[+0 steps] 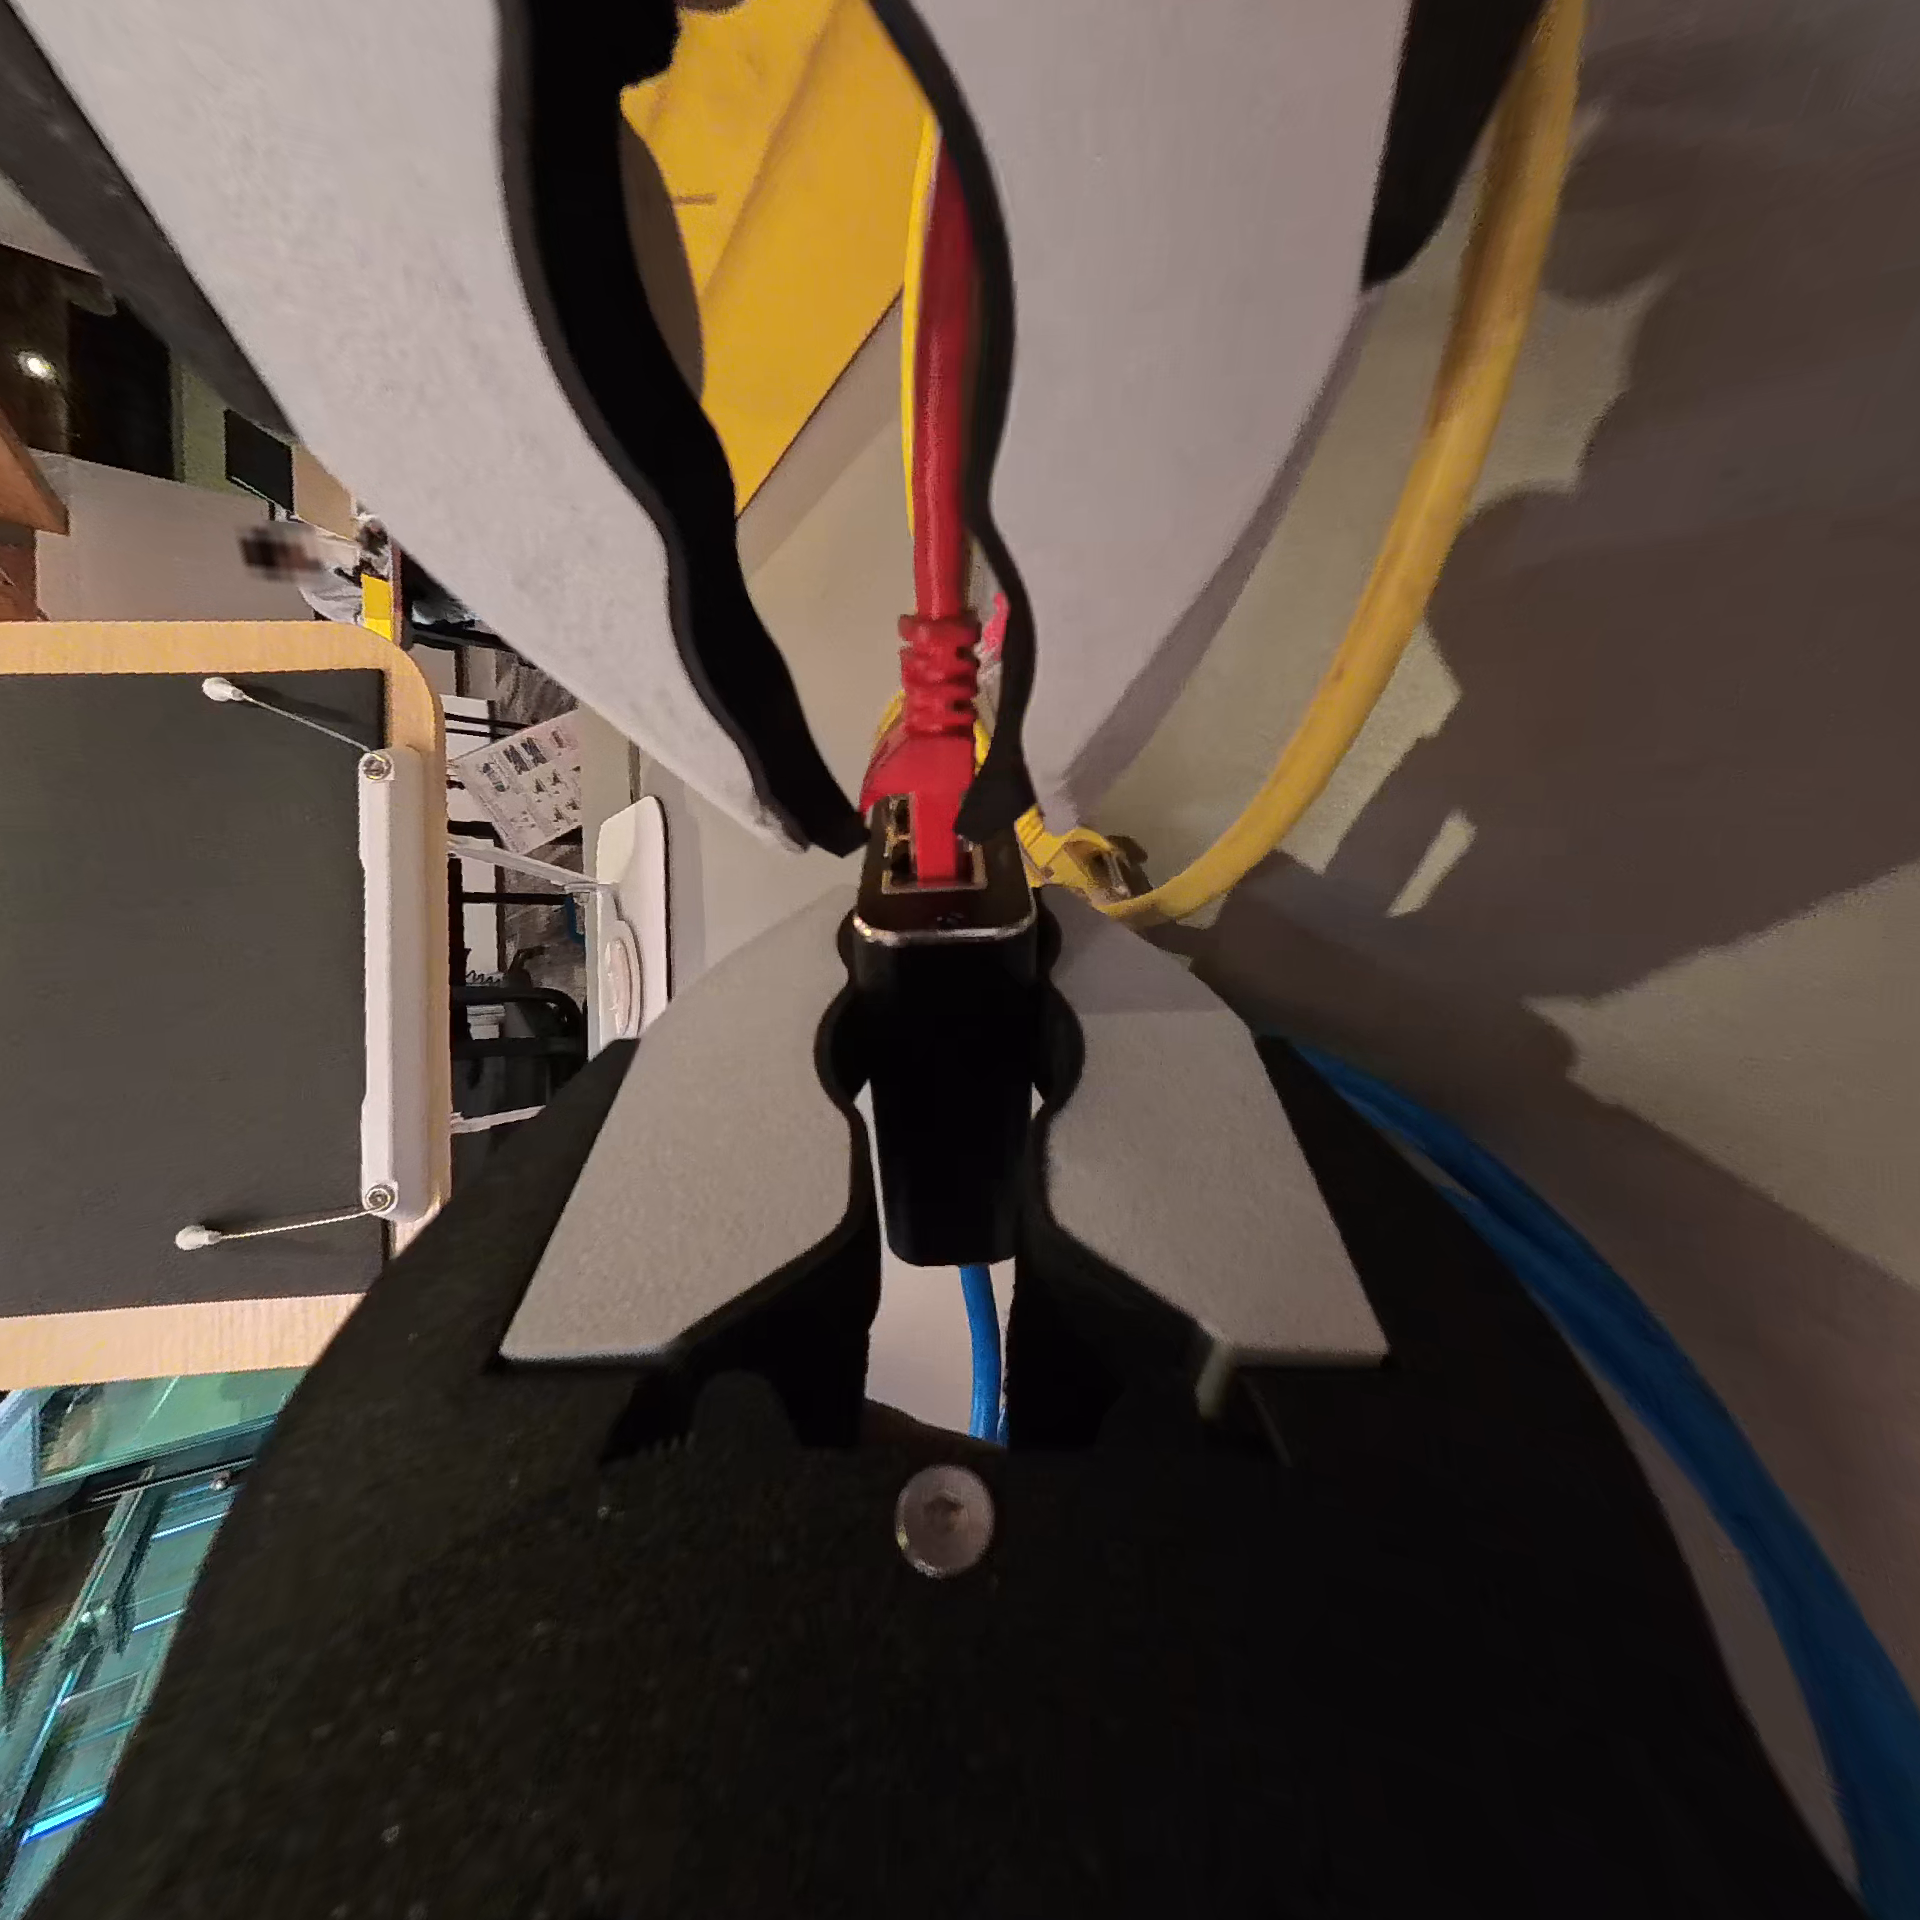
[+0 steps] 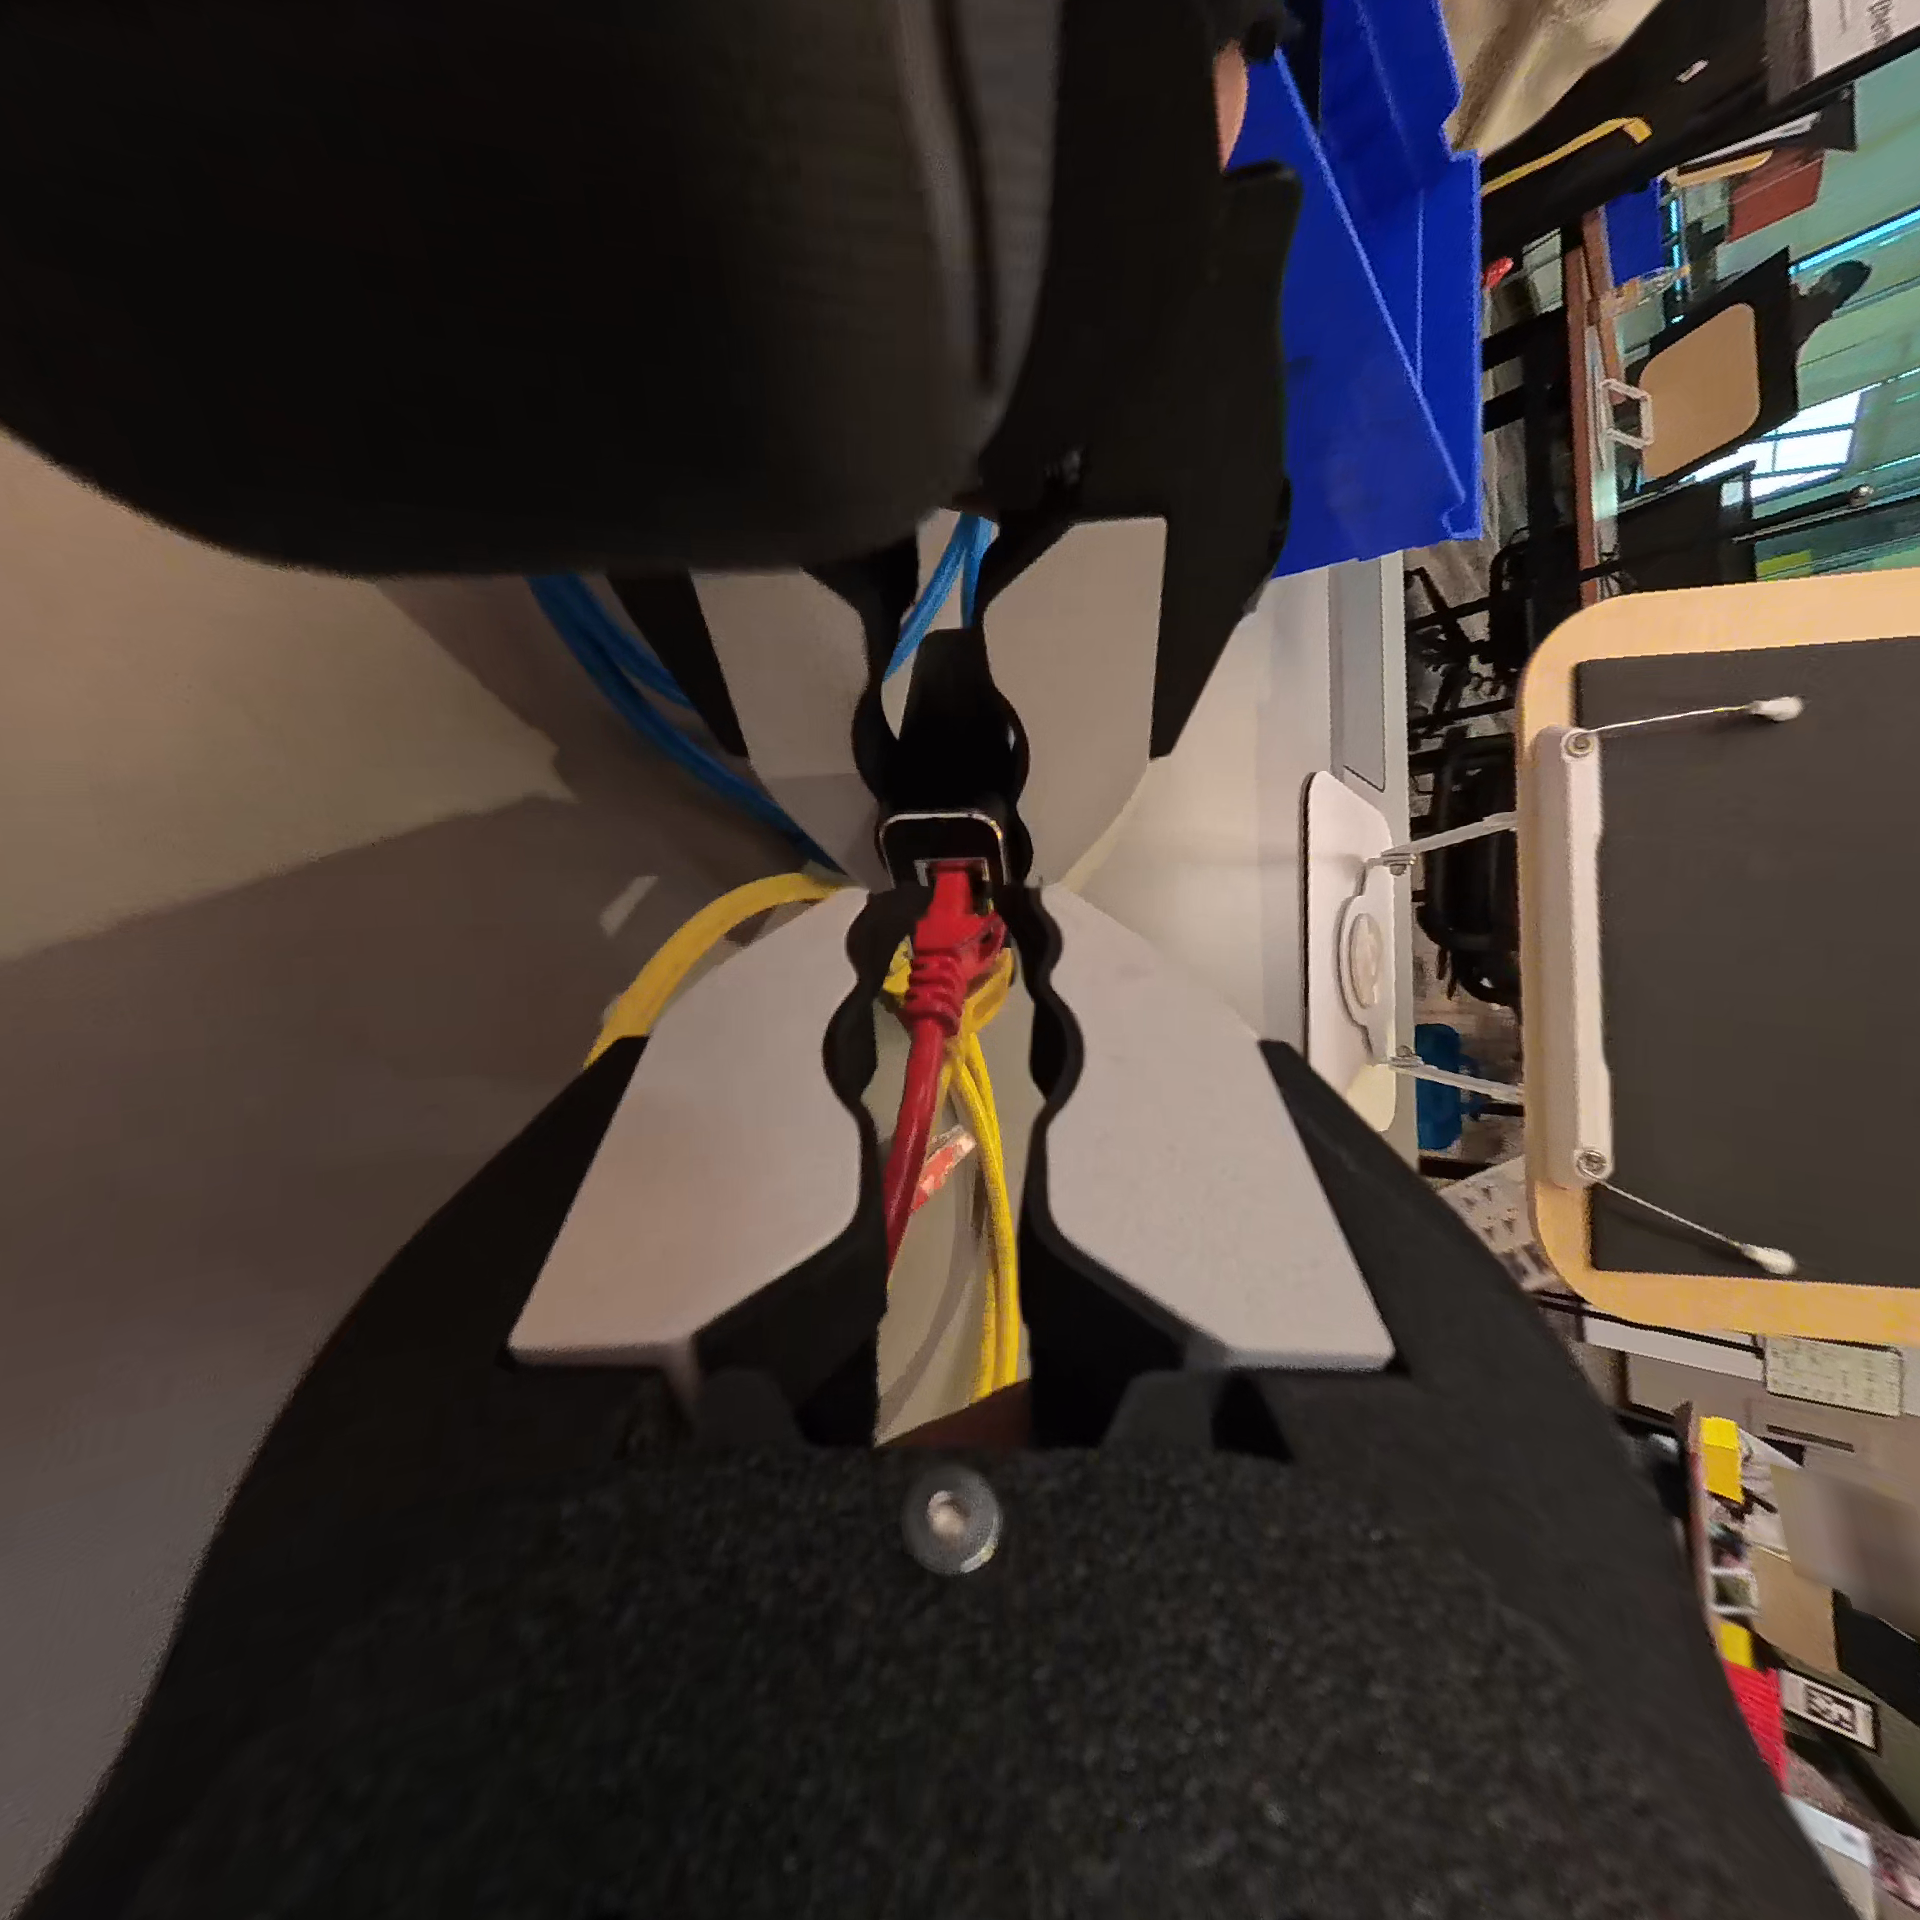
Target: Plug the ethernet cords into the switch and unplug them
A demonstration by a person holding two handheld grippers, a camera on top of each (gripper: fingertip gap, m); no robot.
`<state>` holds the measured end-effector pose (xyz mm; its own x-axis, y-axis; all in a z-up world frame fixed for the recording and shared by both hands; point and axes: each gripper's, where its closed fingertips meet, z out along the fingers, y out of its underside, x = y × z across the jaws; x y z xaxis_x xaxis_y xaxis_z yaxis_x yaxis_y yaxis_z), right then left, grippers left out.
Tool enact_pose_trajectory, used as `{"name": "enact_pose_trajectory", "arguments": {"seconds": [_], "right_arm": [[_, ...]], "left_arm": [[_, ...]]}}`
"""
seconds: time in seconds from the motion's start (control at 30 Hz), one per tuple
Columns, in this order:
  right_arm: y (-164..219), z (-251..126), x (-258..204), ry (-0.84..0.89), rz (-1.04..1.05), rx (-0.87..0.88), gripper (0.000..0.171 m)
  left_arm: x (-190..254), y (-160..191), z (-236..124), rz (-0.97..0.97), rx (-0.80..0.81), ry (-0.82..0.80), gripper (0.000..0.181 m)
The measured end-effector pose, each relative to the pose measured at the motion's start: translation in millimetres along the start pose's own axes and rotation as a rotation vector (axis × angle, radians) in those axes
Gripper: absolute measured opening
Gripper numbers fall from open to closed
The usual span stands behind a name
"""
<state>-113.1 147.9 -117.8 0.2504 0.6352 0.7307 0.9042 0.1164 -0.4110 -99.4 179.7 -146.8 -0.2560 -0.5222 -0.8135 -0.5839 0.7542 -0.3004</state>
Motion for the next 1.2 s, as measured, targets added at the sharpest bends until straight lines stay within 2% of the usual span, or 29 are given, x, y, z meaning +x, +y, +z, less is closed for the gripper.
{"name": "enact_pose_trajectory", "arguments": {"seconds": [0.03,0.57,0.73,1.2], "right_arm": [[-0.5,-0.5,0.9,0.016,-0.01,-0.003,0.025],[3.9,3.7,-1.1,0.015,-0.034,-0.035,0.015],[5.9,4.6,0.5,-0.001,0.039,-0.06,0.011],[7.8,3.7,-6.6,0.052,-0.002,-0.068,0.012]], "left_arm": [[0.2,0.0,0.2,-0.002,0.0,0.001,0.027],[0.8,-1.0,0.3,0.006,-0.001,0.002,0.026],[-1.2,0.3,0.6,0.001,-0.002,-0.004,0.027],[3.1,0.1,2.6,0.091,0.006,-0.015,0.027]]}}
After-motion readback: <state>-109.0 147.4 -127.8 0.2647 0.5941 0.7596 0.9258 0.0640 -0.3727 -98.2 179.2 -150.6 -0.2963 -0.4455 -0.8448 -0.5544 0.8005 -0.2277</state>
